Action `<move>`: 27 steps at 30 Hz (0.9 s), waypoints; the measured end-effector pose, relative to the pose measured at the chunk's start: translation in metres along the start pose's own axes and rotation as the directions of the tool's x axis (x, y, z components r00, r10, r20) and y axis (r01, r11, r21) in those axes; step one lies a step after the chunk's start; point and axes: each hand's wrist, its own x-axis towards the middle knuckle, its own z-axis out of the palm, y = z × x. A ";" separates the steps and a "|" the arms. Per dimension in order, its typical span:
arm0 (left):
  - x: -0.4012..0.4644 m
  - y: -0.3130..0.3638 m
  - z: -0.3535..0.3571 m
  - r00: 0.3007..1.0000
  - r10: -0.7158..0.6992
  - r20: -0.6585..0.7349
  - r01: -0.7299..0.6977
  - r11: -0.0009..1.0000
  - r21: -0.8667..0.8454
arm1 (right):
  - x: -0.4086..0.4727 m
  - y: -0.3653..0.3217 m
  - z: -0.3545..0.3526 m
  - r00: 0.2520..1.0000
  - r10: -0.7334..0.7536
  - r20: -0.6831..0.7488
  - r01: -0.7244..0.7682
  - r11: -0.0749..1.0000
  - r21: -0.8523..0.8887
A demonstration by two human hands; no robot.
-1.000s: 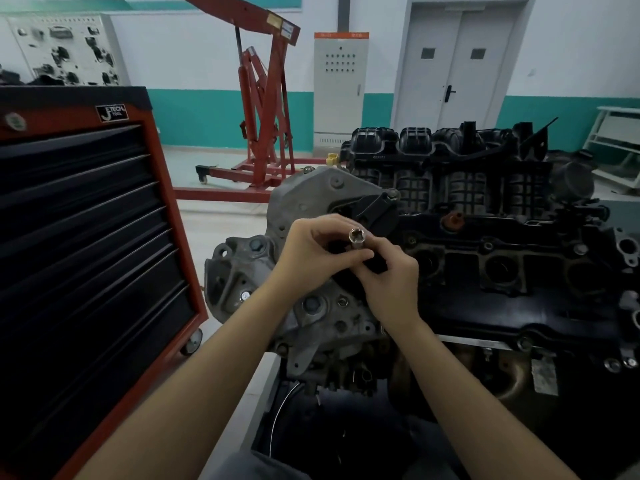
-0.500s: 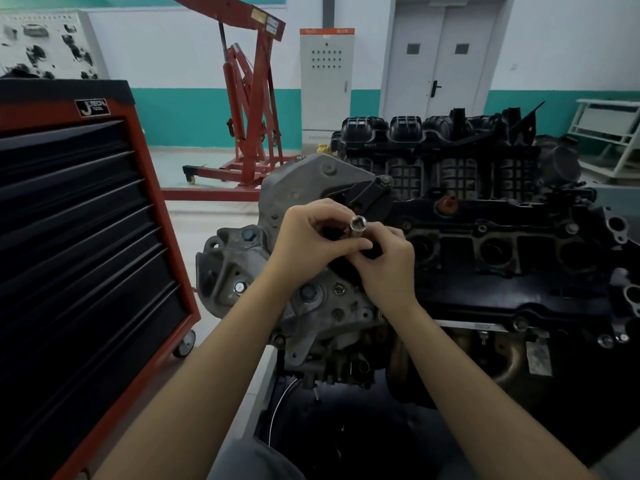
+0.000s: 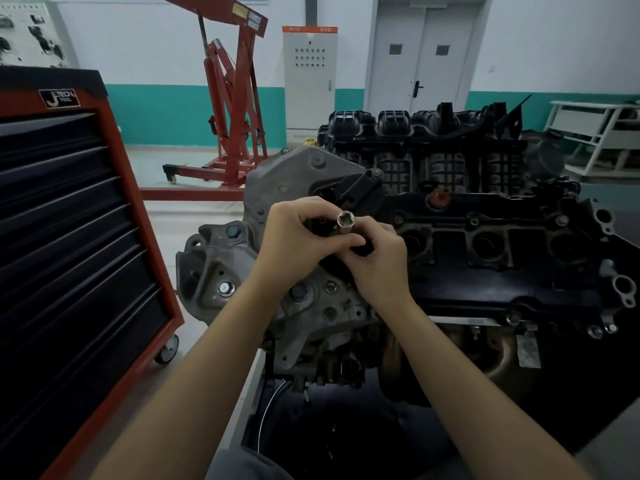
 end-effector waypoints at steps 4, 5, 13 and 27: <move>-0.001 0.001 0.000 0.998 -0.034 -0.047 0.028 0.992 -0.122 | 0.000 0.002 0.000 0.995 -0.063 0.083 0.071 0.992 -0.104; 0.000 0.002 0.000 0.999 -0.037 -0.009 0.035 0.987 -0.157 | -0.001 0.002 0.000 0.994 -0.050 0.097 0.060 0.993 -0.104; 0.000 -0.001 -0.001 0.998 0.045 0.039 -0.043 0.996 -0.073 | 0.002 -0.007 -0.003 0.998 0.051 0.026 -0.050 0.999 -0.020; -0.001 0.000 -0.001 1.000 0.017 -0.005 -0.018 0.992 -0.122 | 0.034 -0.012 -0.035 0.910 -0.064 0.409 0.111 0.989 -0.093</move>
